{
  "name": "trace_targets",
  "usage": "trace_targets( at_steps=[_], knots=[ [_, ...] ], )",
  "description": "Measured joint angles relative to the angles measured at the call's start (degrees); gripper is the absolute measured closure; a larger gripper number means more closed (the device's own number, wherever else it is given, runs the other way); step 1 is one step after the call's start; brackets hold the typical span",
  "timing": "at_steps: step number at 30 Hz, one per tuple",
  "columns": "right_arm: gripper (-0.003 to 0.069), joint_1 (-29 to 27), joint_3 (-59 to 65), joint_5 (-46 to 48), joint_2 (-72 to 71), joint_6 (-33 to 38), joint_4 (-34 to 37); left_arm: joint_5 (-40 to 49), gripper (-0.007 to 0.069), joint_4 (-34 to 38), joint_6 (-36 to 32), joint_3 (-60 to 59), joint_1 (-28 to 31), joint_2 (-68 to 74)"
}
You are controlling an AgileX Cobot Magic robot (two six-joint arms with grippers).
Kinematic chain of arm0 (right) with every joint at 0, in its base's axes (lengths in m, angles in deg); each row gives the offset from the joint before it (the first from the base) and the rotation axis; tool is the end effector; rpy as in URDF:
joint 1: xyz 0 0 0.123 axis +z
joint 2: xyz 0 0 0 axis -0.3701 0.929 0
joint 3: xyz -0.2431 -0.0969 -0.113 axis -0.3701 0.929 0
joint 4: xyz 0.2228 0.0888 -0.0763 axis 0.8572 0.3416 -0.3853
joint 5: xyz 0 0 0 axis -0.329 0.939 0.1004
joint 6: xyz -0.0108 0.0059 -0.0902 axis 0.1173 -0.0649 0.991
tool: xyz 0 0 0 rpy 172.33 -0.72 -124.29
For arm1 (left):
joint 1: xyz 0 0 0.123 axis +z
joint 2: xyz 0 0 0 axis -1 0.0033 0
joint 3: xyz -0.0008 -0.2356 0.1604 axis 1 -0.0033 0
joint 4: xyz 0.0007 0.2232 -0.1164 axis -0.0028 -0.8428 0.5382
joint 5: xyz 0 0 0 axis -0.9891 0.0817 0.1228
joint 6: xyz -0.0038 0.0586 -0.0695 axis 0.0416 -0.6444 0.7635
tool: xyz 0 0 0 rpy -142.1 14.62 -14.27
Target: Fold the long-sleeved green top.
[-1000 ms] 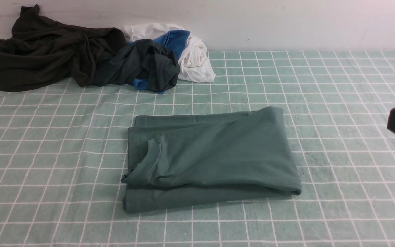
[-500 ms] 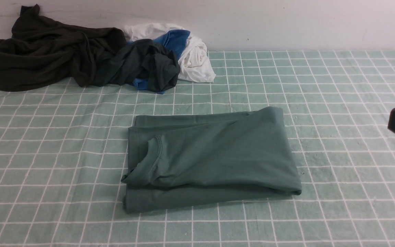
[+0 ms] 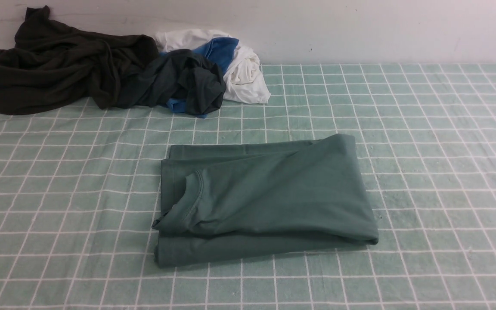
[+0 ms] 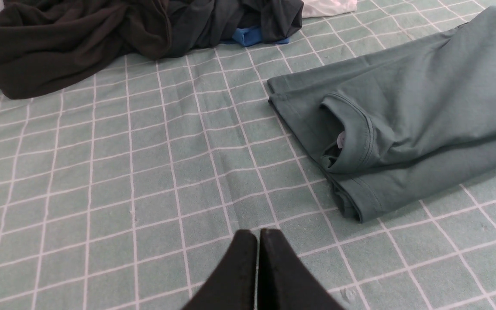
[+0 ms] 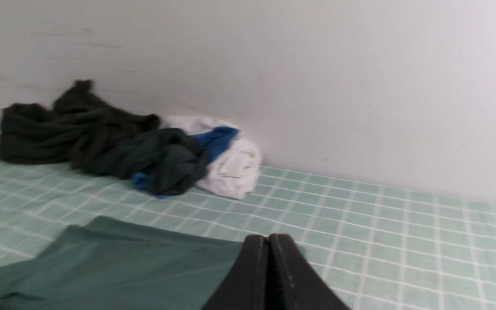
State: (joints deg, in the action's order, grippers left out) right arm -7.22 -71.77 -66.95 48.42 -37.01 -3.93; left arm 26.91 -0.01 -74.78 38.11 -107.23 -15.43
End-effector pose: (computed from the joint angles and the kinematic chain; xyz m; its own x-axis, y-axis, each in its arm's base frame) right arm 0.0802 0.0211 0.2612 -0.0934 0.0339 -0.9951 -0.2493 0.9668 0.0563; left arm 0.0407 -0.0030 0.2898 -0.3632 0.1657 -0.9169 0.2265 0.9702 0.0856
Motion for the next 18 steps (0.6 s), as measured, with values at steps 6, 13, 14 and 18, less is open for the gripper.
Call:
trace_targets(
  at_steps=[6, 13, 14, 18],
  knots=[
    [0.0673, -11.7, 12.2, -0.8, -9.7, -6.5, 0.6, 0.0, 0.0628, 0.0, 0.0, 0.0, 0.0, 0.0],
    [0.0673, -15.2, 14.5, 11.0, -17.9, -12.1, -4.4, 0.0, 0.0628, 0.0, 0.0, 0.0, 0.0, 0.0],
    [0.0673, -15.2, 14.5, 13.4, -17.9, -12.2, -4.6, 0.0, 0.0628, 0.0, 0.0, 0.0, 0.0, 0.0],
    [0.0673, -15.2, 14.4, 14.6, -17.9, -12.3, -4.7, 0.0, 0.0628, 0.0, 0.0, 0.0, 0.0, 0.0]
  ],
)
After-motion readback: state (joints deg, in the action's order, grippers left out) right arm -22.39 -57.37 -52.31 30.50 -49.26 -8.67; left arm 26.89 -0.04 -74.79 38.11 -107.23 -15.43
